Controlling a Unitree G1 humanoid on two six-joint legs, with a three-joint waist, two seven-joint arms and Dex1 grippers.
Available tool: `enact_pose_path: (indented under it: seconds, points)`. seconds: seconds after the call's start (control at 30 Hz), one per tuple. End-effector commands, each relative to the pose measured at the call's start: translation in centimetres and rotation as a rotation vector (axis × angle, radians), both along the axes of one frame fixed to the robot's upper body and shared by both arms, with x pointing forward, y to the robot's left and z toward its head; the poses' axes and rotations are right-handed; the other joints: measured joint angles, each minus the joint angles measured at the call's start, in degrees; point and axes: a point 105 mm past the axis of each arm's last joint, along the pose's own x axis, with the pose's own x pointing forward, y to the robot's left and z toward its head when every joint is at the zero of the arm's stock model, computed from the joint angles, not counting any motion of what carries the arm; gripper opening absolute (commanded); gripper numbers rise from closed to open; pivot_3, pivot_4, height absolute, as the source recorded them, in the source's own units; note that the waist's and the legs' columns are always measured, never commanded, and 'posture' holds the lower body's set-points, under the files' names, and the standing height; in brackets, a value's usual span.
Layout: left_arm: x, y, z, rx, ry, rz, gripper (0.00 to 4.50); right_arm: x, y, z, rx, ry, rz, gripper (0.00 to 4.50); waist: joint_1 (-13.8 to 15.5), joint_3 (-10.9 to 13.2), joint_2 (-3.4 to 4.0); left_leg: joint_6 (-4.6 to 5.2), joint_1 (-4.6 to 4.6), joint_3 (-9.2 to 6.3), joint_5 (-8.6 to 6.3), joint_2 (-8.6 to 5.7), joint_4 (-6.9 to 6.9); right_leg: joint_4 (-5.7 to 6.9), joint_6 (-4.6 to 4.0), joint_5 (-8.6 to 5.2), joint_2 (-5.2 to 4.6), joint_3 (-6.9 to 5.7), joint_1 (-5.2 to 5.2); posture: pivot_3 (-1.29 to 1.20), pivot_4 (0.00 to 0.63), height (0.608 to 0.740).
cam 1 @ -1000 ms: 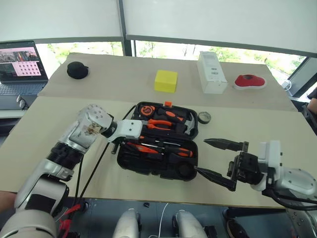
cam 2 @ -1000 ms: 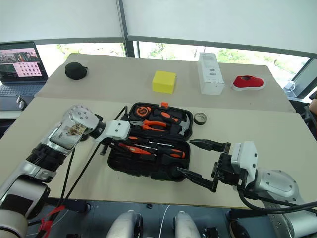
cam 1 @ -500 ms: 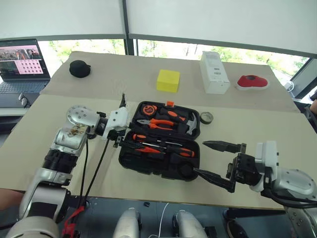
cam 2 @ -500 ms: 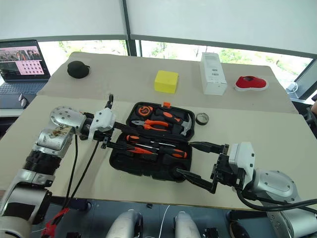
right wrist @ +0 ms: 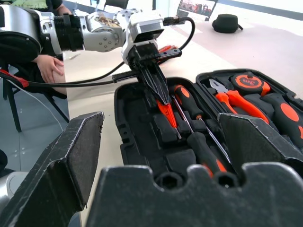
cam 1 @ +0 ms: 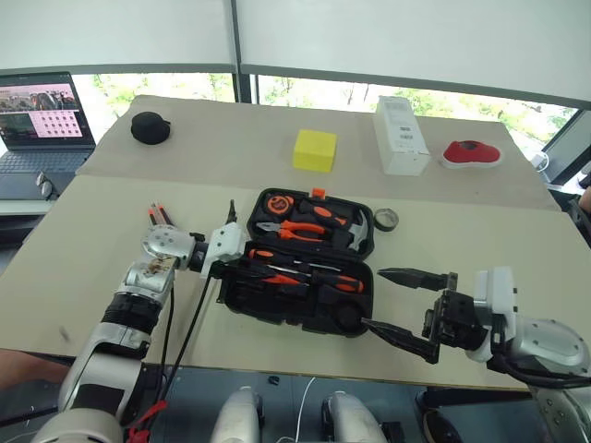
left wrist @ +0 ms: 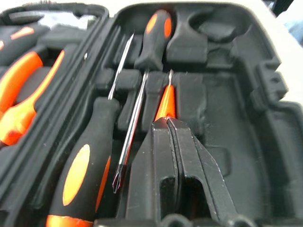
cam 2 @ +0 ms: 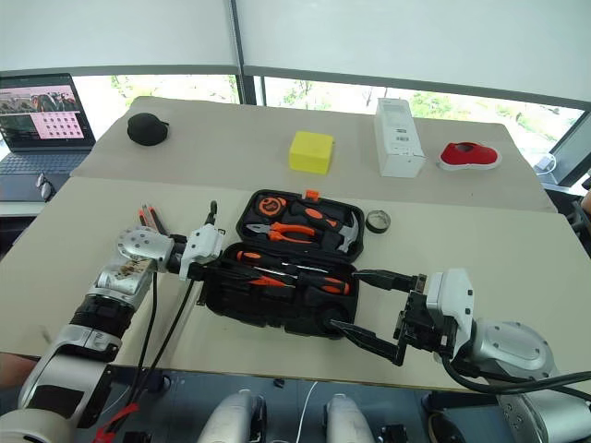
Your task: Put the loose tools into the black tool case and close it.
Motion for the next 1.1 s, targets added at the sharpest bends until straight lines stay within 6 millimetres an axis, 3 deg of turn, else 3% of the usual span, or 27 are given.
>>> enact_pose_path:
  seconds: [0.03,0.23,0.4,0.5,0.63,0.83,0.97,1.1]
  points:
    - [0.3,0.1,-0.9,0.033,0.011,0.028,0.06,-0.3,0.0,1.0,0.016,-0.045,0.005,4.50,-0.01,0.00,0.00,0.00,0.01,0.00,0.00,0.00,0.00,0.00,0.00,0.00,0.00,0.00,0.01,0.00,0.150,0.740]
    - [0.7,0.2,-2.1,0.072,0.059,0.080,0.06,-0.1,0.0,0.8,0.023,-0.047,0.003,4.50,-0.08,-0.06,0.07,0.00,0.14,0.00,0.00,0.00,0.00,0.02,0.00,0.00,0.01,0.01,0.12,0.00,0.150,0.740]
    - [0.4,1.4,0.6,-0.091,0.022,0.112,0.06,-0.1,-0.3,0.7,0.029,-0.044,-0.006,4.50,-0.41,-0.07,0.08,0.00,0.32,0.01,0.00,0.02,-0.02,0.02,-0.01,0.00,0.01,0.02,0.26,0.00,0.150,0.740]
    - [0.2,2.6,2.6,-0.174,-0.039,0.169,0.90,0.0,-0.9,0.6,0.029,-0.050,-0.026,4.50,-0.89,-0.07,0.08,0.00,0.30,-0.04,0.00,0.06,-0.07,0.03,-0.02,0.00,0.03,0.03,0.21,0.00,0.150,0.740]
    - [-2.0,8.2,4.8,-0.304,-0.122,0.422,2.32,0.1,-2.4,0.1,0.043,-0.041,-0.054,4.50,-1.54,-0.07,0.09,0.02,0.28,-0.25,-0.02,0.11,-0.11,0.05,-0.02,0.00,-0.03,0.10,0.12,0.00,0.150,0.740]
    - [-6.5,18.1,3.0,-0.296,-0.190,0.908,4.46,0.4,-3.5,-1.0,0.007,-0.126,-0.088,4.50,-1.68,-0.06,0.12,0.07,0.42,-0.25,-0.06,0.16,-0.20,0.03,-0.02,0.01,-0.16,0.13,0.15,0.00,0.150,0.740]
    - [-10.8,23.5,1.2,-0.311,-0.166,1.222,4.46,0.8,-4.4,-1.9,-0.032,-0.157,-0.084,4.50,-1.08,-0.07,0.07,0.06,0.48,-0.22,-0.06,0.14,-0.17,-0.01,-0.01,0.00,-0.26,0.07,0.23,0.00,0.150,0.740]
    - [-12.5,24.4,0.8,-0.329,-0.140,1.349,4.46,1.0,-4.4,-2.0,-0.010,-0.140,-0.061,4.50,-0.51,-0.07,0.05,0.05,0.81,-0.19,-0.08,0.14,-0.20,-0.12,-0.02,-0.02,-0.34,0.02,0.58,0.00,0.150,0.740]
